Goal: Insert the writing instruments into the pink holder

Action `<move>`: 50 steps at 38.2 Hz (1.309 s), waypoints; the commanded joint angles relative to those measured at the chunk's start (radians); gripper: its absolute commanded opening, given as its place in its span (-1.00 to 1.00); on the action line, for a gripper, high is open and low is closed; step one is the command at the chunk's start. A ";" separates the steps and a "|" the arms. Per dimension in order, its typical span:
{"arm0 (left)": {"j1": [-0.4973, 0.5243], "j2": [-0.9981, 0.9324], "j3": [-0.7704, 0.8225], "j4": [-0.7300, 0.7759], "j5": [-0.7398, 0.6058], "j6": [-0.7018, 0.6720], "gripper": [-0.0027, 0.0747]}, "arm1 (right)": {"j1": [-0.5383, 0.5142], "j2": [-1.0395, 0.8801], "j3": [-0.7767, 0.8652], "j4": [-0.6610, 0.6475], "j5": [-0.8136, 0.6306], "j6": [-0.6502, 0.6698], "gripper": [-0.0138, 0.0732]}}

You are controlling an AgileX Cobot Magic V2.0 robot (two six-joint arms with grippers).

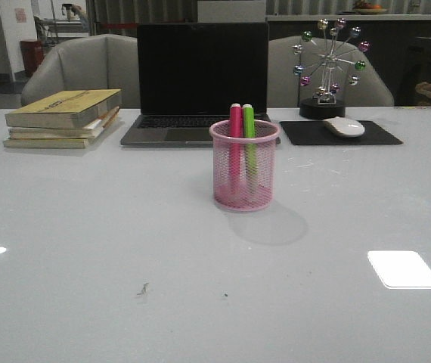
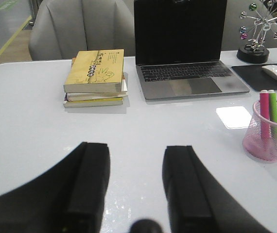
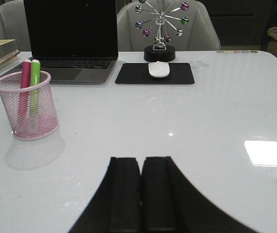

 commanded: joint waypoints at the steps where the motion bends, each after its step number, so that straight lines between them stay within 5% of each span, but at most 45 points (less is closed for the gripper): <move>1: -0.009 0.005 -0.029 -0.018 -0.068 -0.005 -0.02 | -0.006 -0.020 0.001 -0.035 -0.101 -0.012 -0.57; 50: -0.009 0.005 -0.029 -0.018 -0.068 -0.005 -0.02 | -0.006 -0.020 0.001 -0.067 -0.099 -0.015 -0.57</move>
